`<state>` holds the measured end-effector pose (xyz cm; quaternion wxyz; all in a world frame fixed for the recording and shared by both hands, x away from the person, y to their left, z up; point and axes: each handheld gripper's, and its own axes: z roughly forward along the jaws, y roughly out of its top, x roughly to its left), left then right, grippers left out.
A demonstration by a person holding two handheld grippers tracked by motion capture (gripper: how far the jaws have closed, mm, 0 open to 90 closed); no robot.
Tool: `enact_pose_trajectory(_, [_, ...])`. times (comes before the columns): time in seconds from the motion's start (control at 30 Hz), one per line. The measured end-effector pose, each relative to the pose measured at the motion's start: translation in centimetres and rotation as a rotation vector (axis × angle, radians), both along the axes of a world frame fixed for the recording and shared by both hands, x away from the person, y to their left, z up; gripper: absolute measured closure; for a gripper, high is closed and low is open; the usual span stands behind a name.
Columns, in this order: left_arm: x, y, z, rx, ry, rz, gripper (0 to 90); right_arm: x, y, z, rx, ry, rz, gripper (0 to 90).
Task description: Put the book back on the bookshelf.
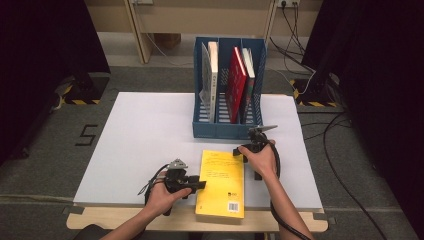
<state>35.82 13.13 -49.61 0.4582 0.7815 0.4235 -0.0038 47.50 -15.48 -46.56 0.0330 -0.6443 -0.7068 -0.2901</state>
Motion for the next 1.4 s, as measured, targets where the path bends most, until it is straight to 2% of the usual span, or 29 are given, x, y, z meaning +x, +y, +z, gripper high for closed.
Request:
enact_pose_trajectory(0.17, [-0.01, -0.02, 0.0, 0.001, -0.003, 0.002, 57.1, 0.04, -0.2, -0.15, 0.021, -0.005, 0.006, 50.6])
enact_pose_trajectory(0.37, [-0.02, -0.02, 0.02, 0.003, -0.002, 0.002, 57.1, 0.11, 0.35, 0.07, -0.021, -0.002, 0.035, 47.0])
enact_pose_trajectory(0.6, [-0.02, -0.03, -0.01, 0.001, -0.003, 0.004, 57.0, -0.09, 0.23, 0.0, -0.009, -0.012, 0.035, 48.2])
enact_pose_trajectory(0.83, [-0.03, -0.03, -0.03, 0.0, -0.004, 0.005, 56.8, -0.3, 0.42, -0.08, -0.033, -0.042, 0.047, 47.6])
enact_pose_trajectory(1.03, [-0.02, -0.03, -0.01, 0.002, -0.005, 0.004, 56.7, -0.53, 0.33, -0.2, -0.023, -0.063, 0.051, 47.7])
enact_pose_trajectory(1.4, [-0.03, -0.02, -0.1, -0.003, -0.005, 0.007, 56.1, -0.3, 0.23, -0.13, -0.012, -0.043, 0.051, 47.9])
